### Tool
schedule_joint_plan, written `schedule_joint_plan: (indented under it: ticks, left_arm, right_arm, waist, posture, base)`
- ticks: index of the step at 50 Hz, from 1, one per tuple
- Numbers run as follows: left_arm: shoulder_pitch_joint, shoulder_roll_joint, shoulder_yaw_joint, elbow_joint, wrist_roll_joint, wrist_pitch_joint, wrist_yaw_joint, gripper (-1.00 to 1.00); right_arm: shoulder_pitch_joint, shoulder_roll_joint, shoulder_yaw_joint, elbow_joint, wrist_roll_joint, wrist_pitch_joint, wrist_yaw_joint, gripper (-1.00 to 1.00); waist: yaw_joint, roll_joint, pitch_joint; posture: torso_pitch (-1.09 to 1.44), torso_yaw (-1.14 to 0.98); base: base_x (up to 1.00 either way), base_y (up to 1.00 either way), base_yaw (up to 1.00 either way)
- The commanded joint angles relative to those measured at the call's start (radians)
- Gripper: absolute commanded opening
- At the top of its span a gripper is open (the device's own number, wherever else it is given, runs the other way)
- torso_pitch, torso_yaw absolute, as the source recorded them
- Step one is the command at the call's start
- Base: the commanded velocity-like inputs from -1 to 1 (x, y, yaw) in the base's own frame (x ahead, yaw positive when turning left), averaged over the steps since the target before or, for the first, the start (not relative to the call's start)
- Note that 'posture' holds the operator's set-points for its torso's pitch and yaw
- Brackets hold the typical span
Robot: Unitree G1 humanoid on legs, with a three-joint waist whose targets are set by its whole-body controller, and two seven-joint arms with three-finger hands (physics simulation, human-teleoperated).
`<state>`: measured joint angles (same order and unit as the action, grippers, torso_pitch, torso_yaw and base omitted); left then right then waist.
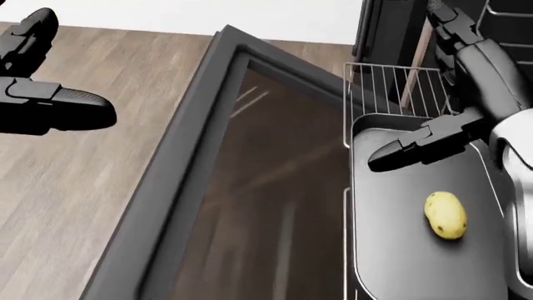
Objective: Pick the potato from the oven and place it on the plate on the counter.
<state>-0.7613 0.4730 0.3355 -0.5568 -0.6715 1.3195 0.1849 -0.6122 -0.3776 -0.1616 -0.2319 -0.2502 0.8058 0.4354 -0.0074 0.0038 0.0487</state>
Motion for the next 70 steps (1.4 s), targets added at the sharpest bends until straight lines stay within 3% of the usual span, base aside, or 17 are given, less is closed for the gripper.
schedule_joint_plan:
  ticks: [1, 11, 21, 28, 45, 70]
  left_arm:
    - [-0.026, 0.015, 0.005, -0.022, -0.006, -0.035, 0.001, 1.0]
    - [-0.024, 0.023, 0.001, -0.027, -0.009, -0.041, 0.005, 1.0]
    - [-0.074, 0.054, -0.017, -0.055, 0.03, -0.048, -0.059, 1.0]
    - [-0.068, 0.048, -0.038, -0.058, 0.072, -0.075, -0.099, 1.0]
    - [-0.049, 0.027, -0.025, -0.083, 0.1, -0.065, -0.131, 1.0]
    - [-0.048, 0.02, -0.023, -0.087, 0.13, -0.059, -0.156, 1.0]
  right_arm:
    - [-0.028, -0.01, -0.009, -0.012, -0.036, -0.049, 0.002, 1.0]
    - [-0.028, 0.0, -0.019, 0.209, -0.12, -0.162, -0.063, 1.0]
    - [-0.052, -0.005, -0.014, 0.36, -0.153, -0.203, -0.127, 1.0]
    - [-0.063, -0.009, -0.011, 0.478, -0.164, -0.265, -0.17, 1.0]
    - [-0.119, -0.033, 0.0, 0.694, -0.188, -0.352, -0.262, 1.0]
    - [-0.081, -0.05, -0.005, 0.738, -0.231, -0.383, -0.281, 1.0]
  waist:
    - [0.0, 0.001, -0.025]
    - [-0.001, 0.006, -0.024]
    - [0.002, 0.007, -0.012]
    - [0.005, 0.006, 0.021]
    - [0.003, 0.005, 0.101]
    - [0.0, -0.006, 0.197]
  posture:
    - [0.0, 0.0]
    - [0.0, 0.0]
    - [0.04, 0.0]
    - [0.11, 0.0]
    - [0.28, 0.0]
    - [0.53, 0.0]
  base:
    - [0.0, 0.0, 0.0]
    - [0.0, 0.0, 0.0]
    - [0.0, 0.0, 0.0]
    - [0.0, 0.0, 0.0]
    - [0.0, 0.0, 0.0]
    - [0.0, 0.0, 0.0]
